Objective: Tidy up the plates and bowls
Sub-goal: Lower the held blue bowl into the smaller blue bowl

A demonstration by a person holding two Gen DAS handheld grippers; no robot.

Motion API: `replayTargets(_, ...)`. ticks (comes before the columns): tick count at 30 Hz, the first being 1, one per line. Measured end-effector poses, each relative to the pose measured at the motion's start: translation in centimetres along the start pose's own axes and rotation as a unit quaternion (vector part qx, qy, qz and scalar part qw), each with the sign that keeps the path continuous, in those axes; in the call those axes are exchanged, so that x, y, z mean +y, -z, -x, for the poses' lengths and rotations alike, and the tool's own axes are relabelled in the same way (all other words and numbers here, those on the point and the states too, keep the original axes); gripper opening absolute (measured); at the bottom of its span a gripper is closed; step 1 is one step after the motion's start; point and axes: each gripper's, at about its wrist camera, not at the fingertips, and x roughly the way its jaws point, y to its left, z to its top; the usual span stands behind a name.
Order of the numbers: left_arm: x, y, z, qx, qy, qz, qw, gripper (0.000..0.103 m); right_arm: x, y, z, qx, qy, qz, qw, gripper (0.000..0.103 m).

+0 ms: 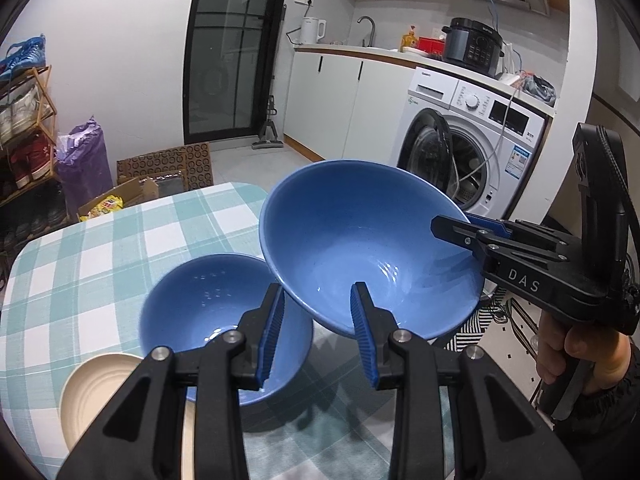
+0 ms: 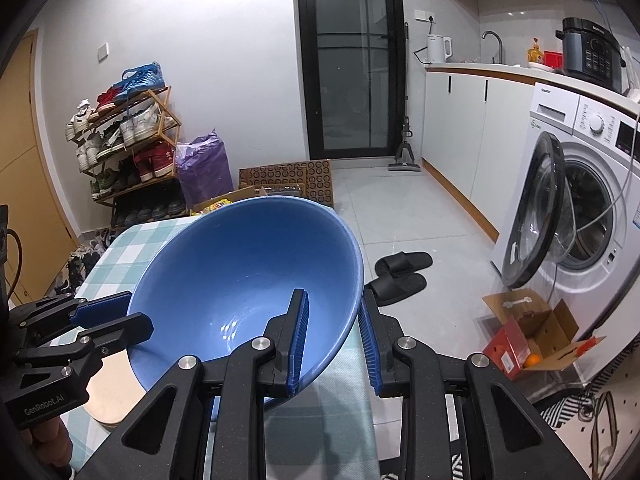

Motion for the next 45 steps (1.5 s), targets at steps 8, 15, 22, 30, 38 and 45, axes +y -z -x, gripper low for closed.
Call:
replayTargets(8, 2.1, 0.1, 0.8, -0.009, -0.019, 0.014, 0.9997, 0.033, 2.2, -1.1, -1.1, -0.003, -0.015, 0.016, 1.000, 0.026)
replayTargets(15, 4.3, 0.4, 1.4, -0.014, -0.037, 0.030, 0.9988, 0.033, 4.8, -1.8, -2.4, 0.000, -0.029, 0.032, 0.999, 0.026)
replayTargets(22, 6.2, 0.7, 1.9, -0.018, -0.058, 0.042, 0.9973, 0.033, 7.2, -2.1, -4.1, 0.008, -0.046, 0.043, 0.998, 0.026)
replayTargets(30, 8.0, 1.6, 1.6, -0.010, -0.071, 0.058, 0.9957, 0.033, 9.2, -2.0, -6.3, 0.025, -0.060, 0.050, 0.997, 0.026)
replayTargets(38, 9.0, 2.4, 0.9, -0.006, -0.077, 0.071, 0.9945, 0.033, 10.7, -1.0, -8.0, 0.045, -0.063, 0.056, 0.995, 0.026)
replayTargets(45, 9.5, 3.0, 0.4, -0.001, -0.081, 0.076, 0.9939, 0.033, 11.3, -0.2, -8.9, 0.054, -0.062, 0.059, 0.995, 0.026)
